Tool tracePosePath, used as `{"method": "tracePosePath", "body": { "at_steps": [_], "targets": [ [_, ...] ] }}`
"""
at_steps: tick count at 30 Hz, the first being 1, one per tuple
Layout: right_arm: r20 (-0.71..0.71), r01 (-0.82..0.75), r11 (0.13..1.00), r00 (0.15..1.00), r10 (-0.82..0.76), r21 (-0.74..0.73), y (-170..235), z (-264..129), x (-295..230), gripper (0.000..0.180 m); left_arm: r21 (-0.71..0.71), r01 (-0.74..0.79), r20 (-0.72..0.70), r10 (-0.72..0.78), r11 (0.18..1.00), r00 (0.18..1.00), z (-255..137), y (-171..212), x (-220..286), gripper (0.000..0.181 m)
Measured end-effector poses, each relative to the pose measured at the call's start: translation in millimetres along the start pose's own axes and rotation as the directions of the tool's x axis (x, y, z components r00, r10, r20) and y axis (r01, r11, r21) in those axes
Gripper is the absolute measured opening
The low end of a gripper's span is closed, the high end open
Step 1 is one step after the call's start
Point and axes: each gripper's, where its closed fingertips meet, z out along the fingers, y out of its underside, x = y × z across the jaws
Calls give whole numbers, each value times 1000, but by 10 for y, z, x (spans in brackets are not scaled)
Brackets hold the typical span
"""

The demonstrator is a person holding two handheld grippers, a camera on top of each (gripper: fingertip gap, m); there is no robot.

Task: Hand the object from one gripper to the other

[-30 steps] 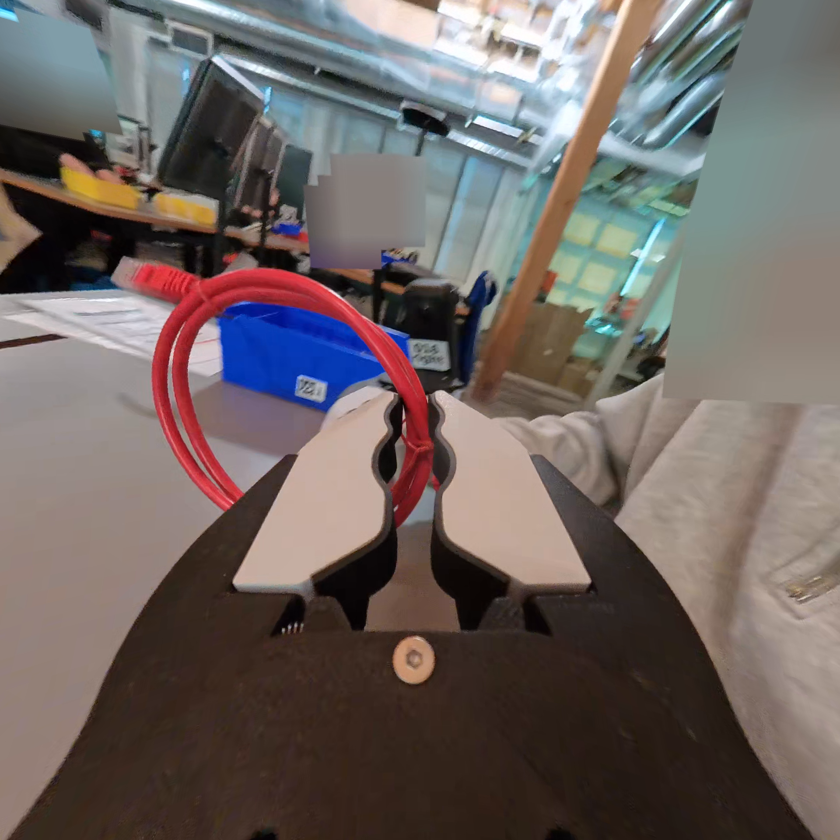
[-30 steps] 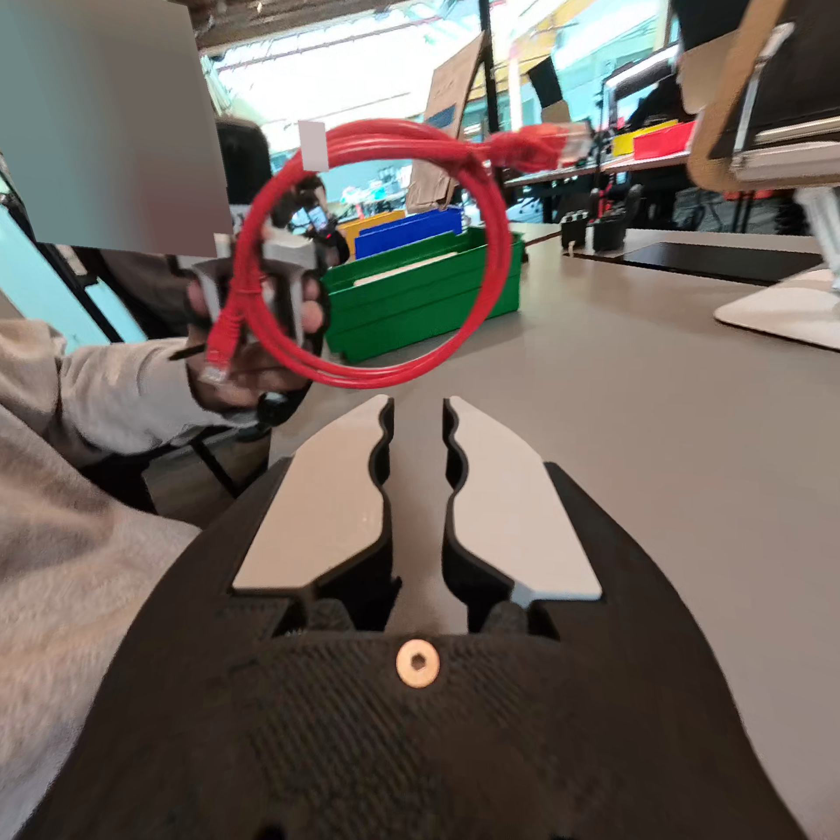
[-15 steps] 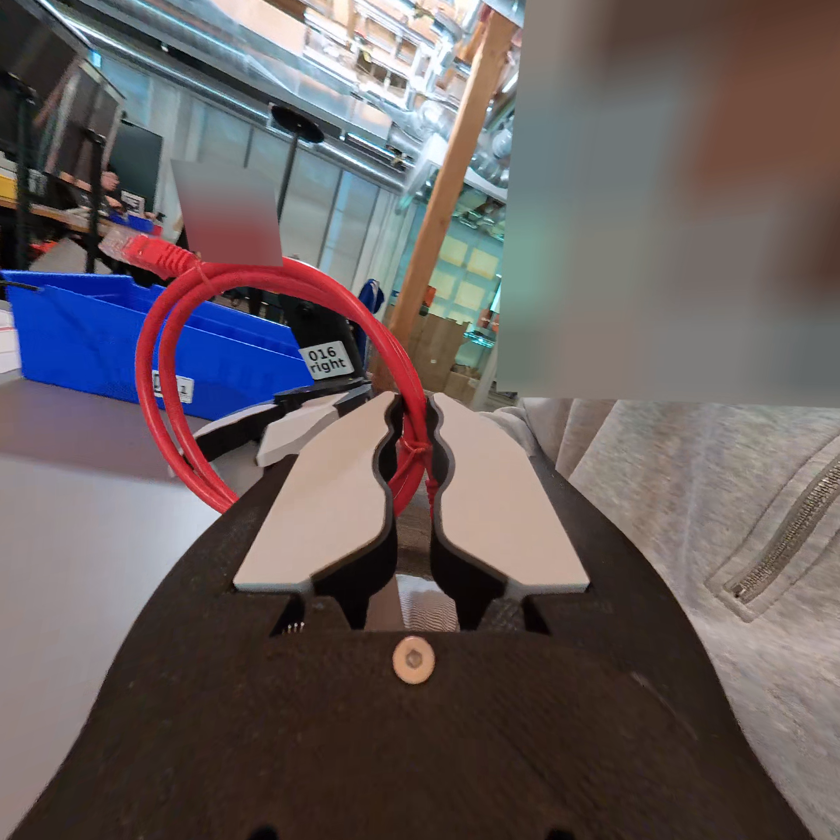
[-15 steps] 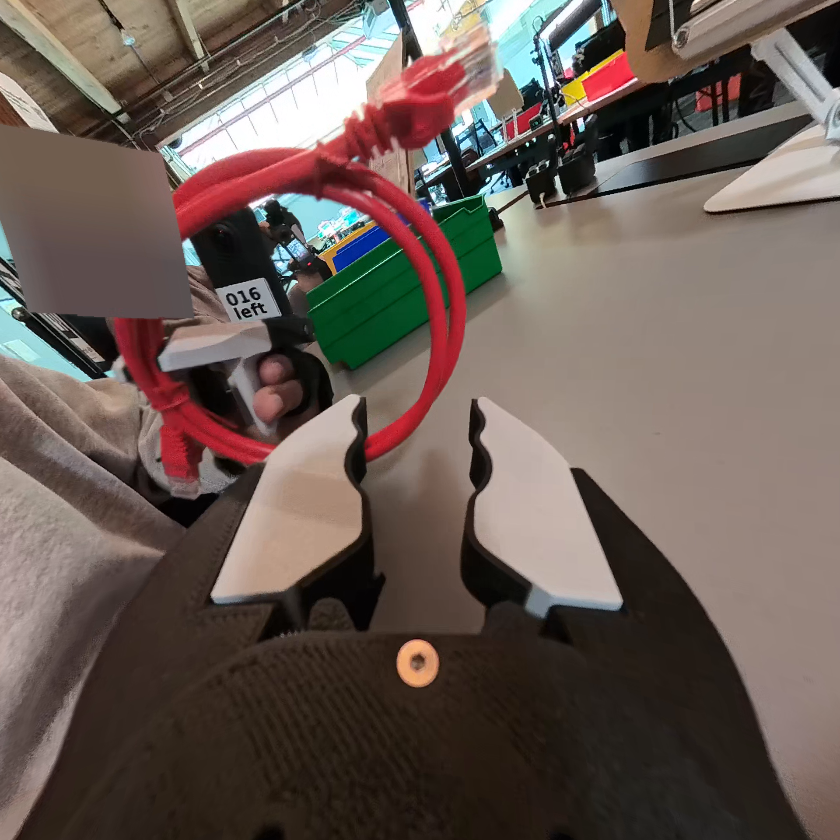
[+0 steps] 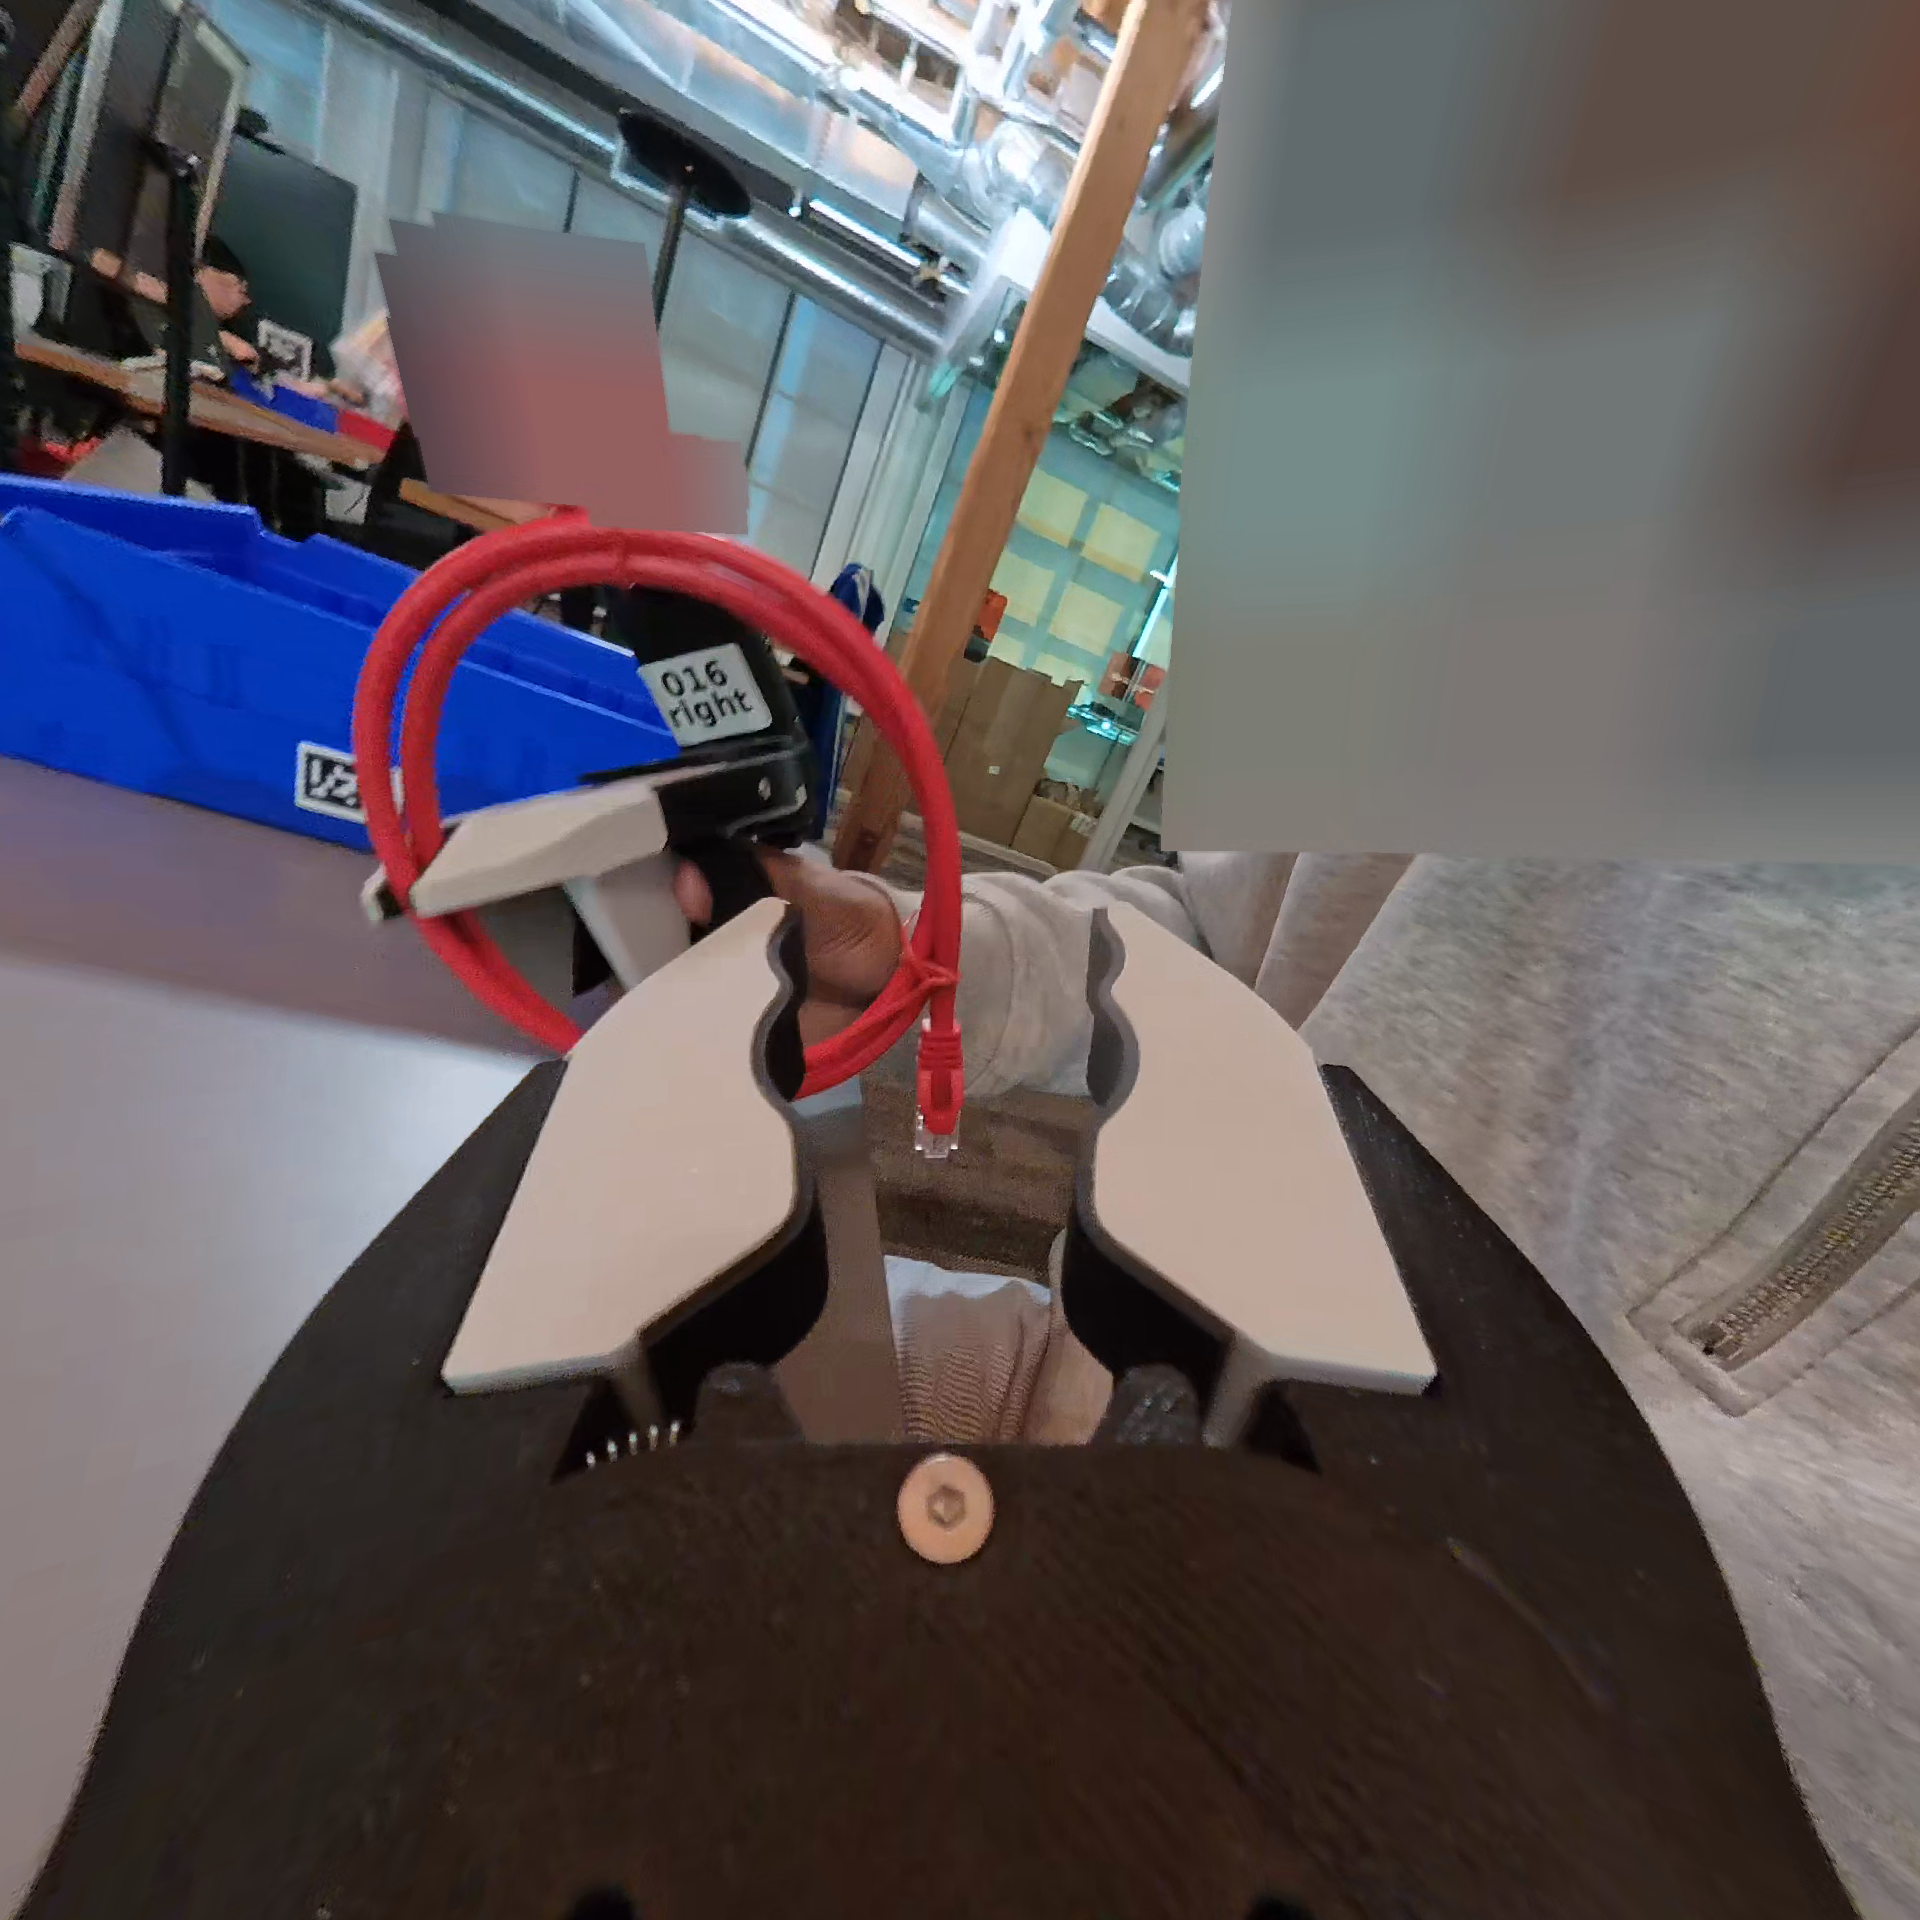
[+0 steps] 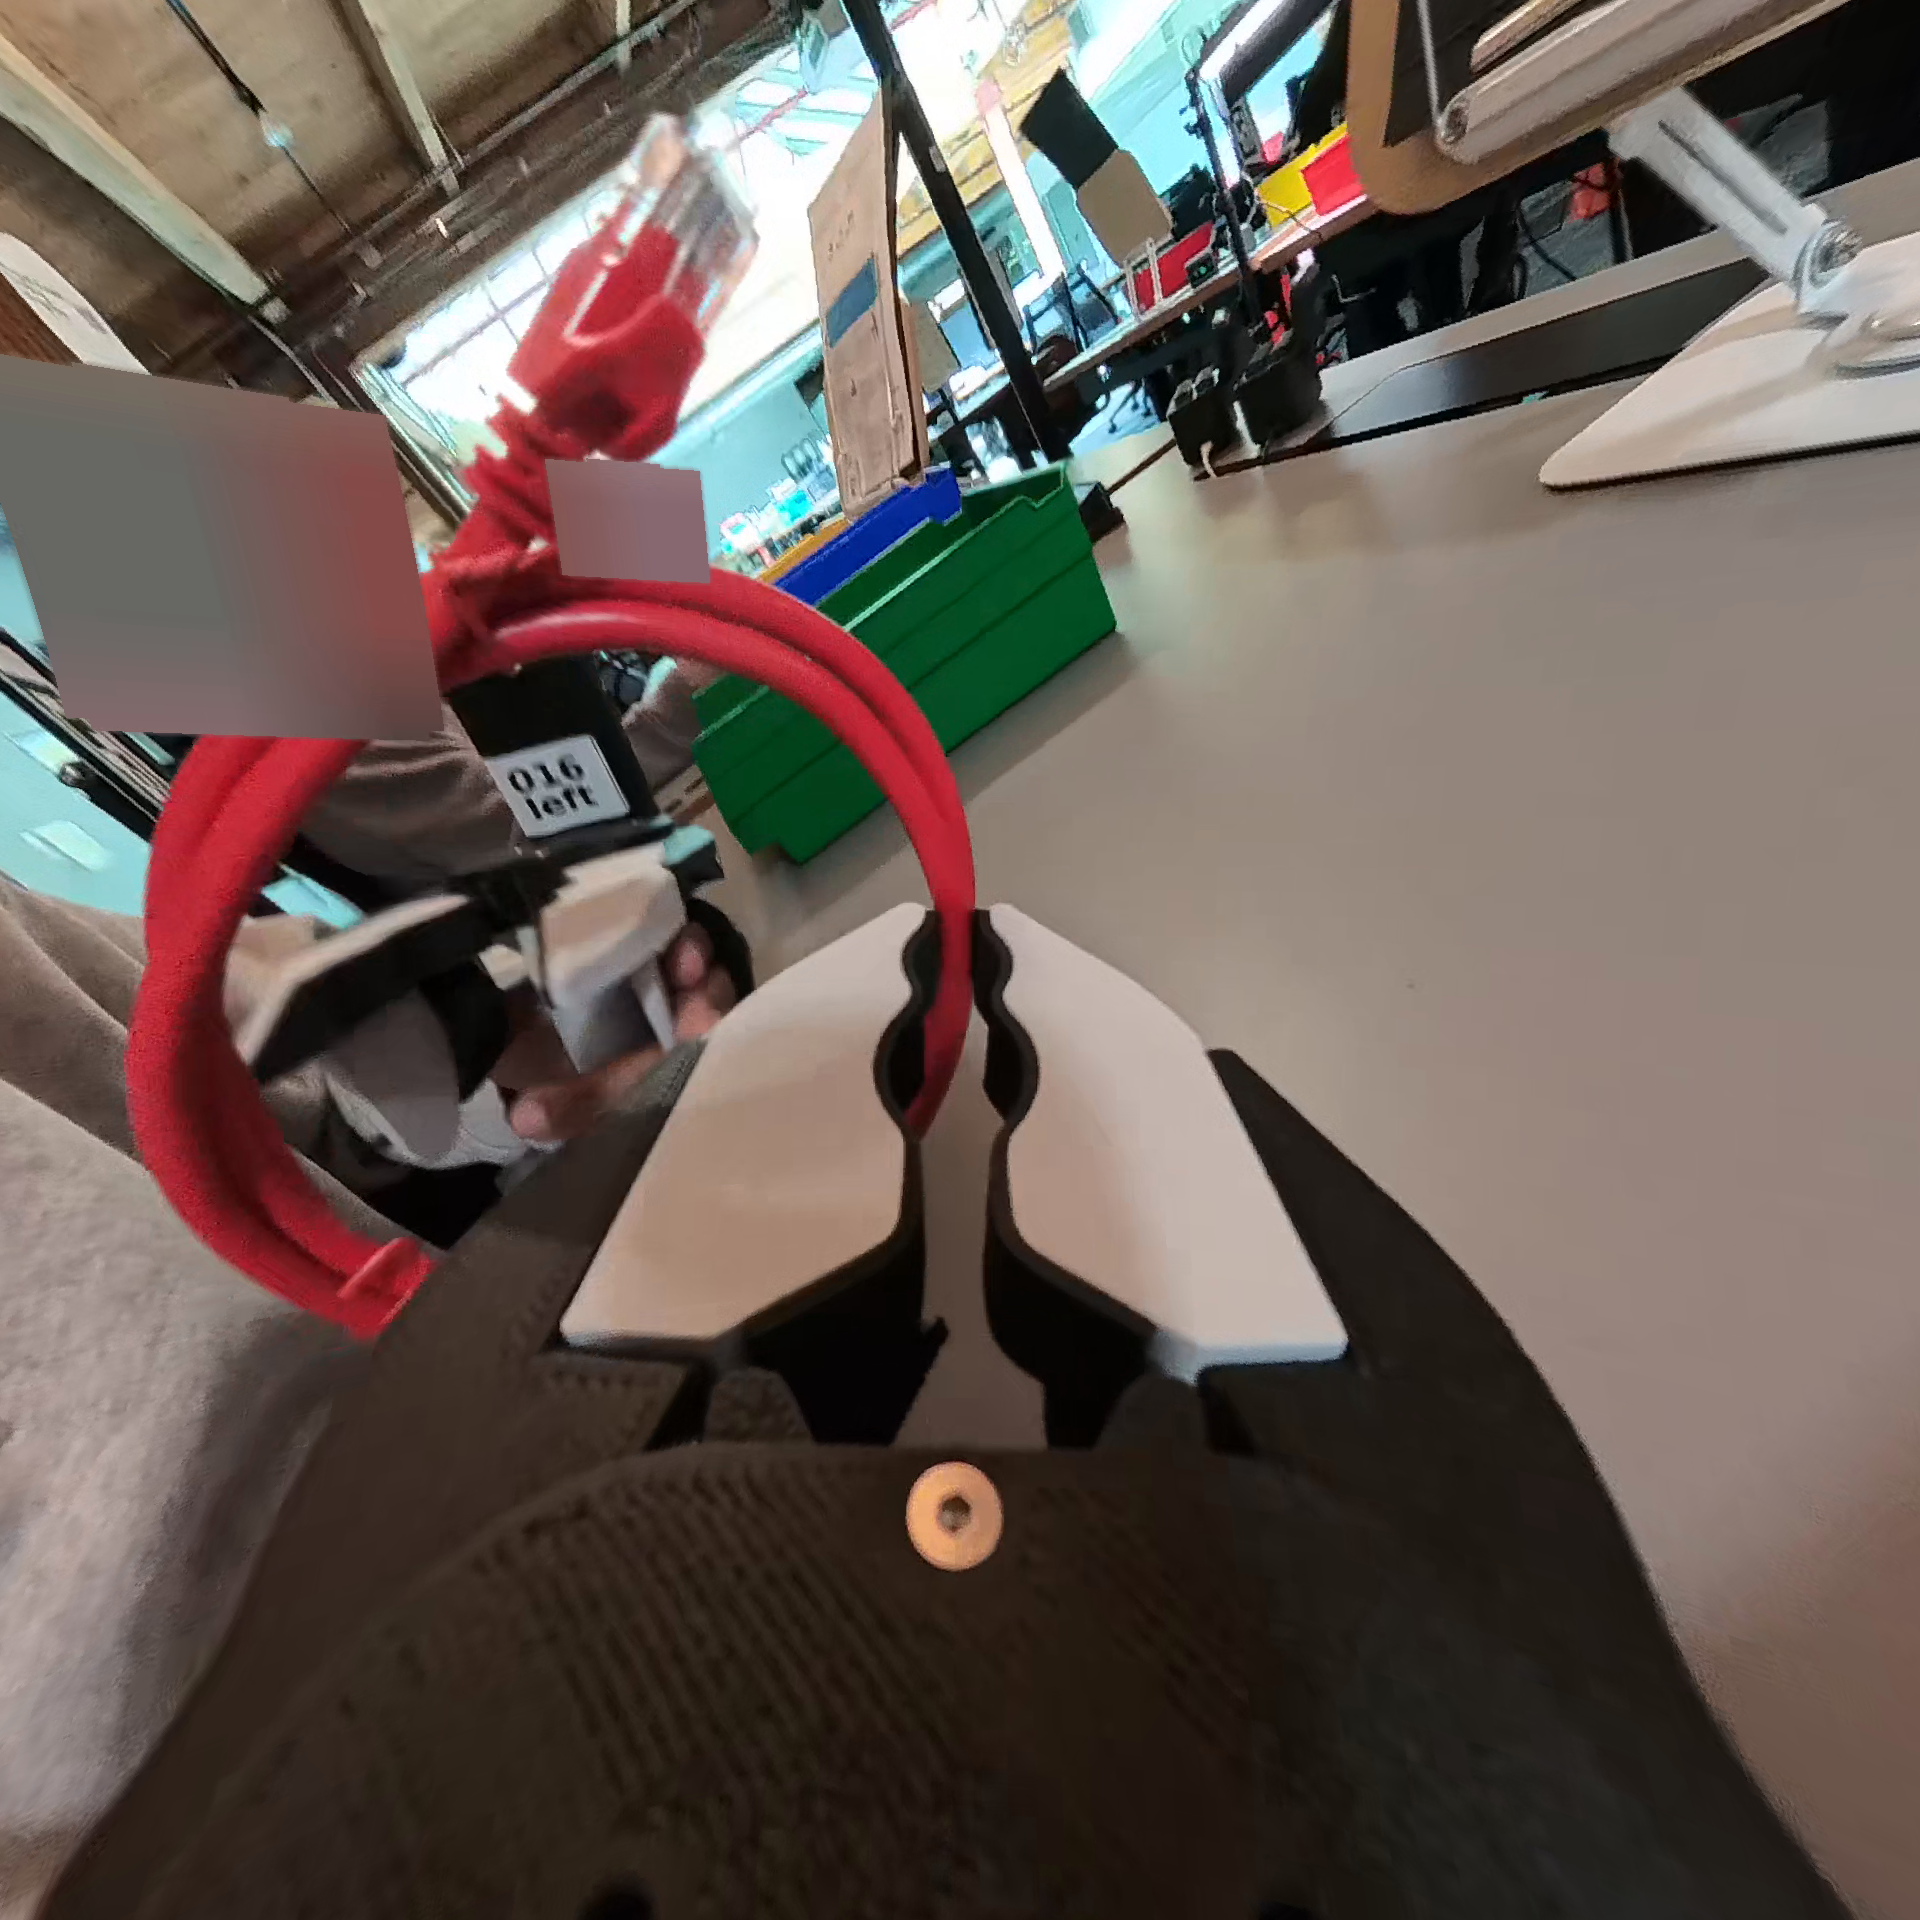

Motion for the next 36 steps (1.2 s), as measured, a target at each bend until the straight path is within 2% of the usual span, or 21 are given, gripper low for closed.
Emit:
{"method": "tracePosePath", "body": {
  "at_steps": [3, 8, 13, 16, 18, 20, 24, 30, 36],
  "targets": [
    [-2, -45, 999, 999, 45, 29, -50, 12, 38, 7, -45, -3, 65, 6, 999, 998, -32, 96, -101, 52],
    [-63, -41, 999, 997, 42, 12, -17, 106, 112, 6, -114, -29, 88, 40, 993, 995, -18, 226, -68, 48],
    [-99, 59, 996, 993, -66, -68, 95, 279, 14, 6, -166, -158, 132, 181, 973, 975, 13, 281, -18, 46],
    [-93, 134, 984, 985, -145, -116, 172, 384, -86, 6, -146, -202, 133, 221, 968, 966, 5, 222, 47, 38],
    [-83, 175, 975, 979, -188, -139, 206, 432, -138, 6, -109, -194, 129, 207, 975, 970, -19, 157, 84, 30],
    [-66, 192, 971, 977, -203, -140, 212, 458, -183, 7, -96, -175, 137, 187, 980, 973, -59, 124, 72, 13],
    [-28, 200, 973, 978, -204, -118, 215, 478, -206, 7, -75, -131, 111, 139, 989, 984, -91, 89, 94, 10],
    [-9, 211, 976, 977, -212, -58, 142, 441, -157, 43, -4, -116, 154, 115, 993, 981, -227, -108, 12, 5],
    [92, 345, 938, 935, -342, -29, 138, 442, -365, 52, 172, 38, 138, -62, 984, 989, -478, -375, -135, 4]
  ]
}}
